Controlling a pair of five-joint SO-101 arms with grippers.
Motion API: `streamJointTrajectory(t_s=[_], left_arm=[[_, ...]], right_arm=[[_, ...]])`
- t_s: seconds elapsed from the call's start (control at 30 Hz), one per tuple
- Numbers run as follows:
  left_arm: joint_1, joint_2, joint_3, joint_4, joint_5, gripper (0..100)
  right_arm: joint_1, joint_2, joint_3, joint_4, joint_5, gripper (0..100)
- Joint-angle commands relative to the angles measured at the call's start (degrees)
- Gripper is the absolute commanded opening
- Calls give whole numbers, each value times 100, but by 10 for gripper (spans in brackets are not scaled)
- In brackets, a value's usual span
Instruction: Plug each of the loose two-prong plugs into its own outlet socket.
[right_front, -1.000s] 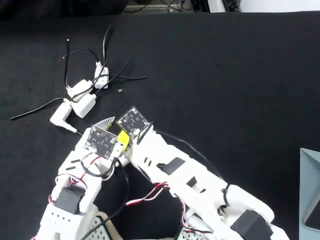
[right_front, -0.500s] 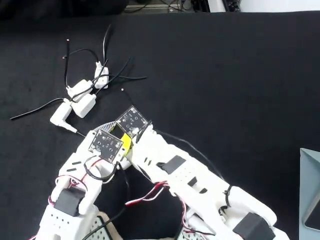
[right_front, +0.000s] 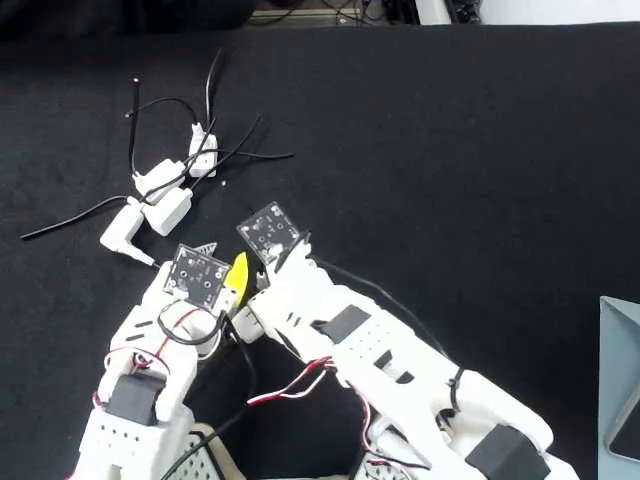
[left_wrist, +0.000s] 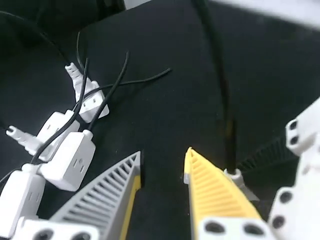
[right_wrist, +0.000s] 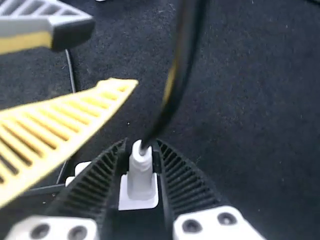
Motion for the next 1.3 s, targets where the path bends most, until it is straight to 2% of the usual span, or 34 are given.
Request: streamJointTrajectory(t_s=[0.0, 0.43, 0.7, 0.9, 1.1, 1.27], left_arm=[[-75, -9, -207, -9, 70, 148], [-224, -9, -189, -9, 70, 148], [-286, -9, -198, -9, 70, 148], [-295, -9, -198, -9, 70, 148], [-295, -9, -198, -9, 70, 148], [-286, -9, -189, -18, 70, 148]], right_arm=[[53, 31, -84, 132, -325, 12], [18, 31, 136, 132, -1231, 12], [-97, 31, 356, 97, -1222, 12], [-492, -453, 743, 9, -677, 12], [-492, -1437, 1323, -53, 492, 15], [-475, -1956, 1332, 334, 598, 16]])
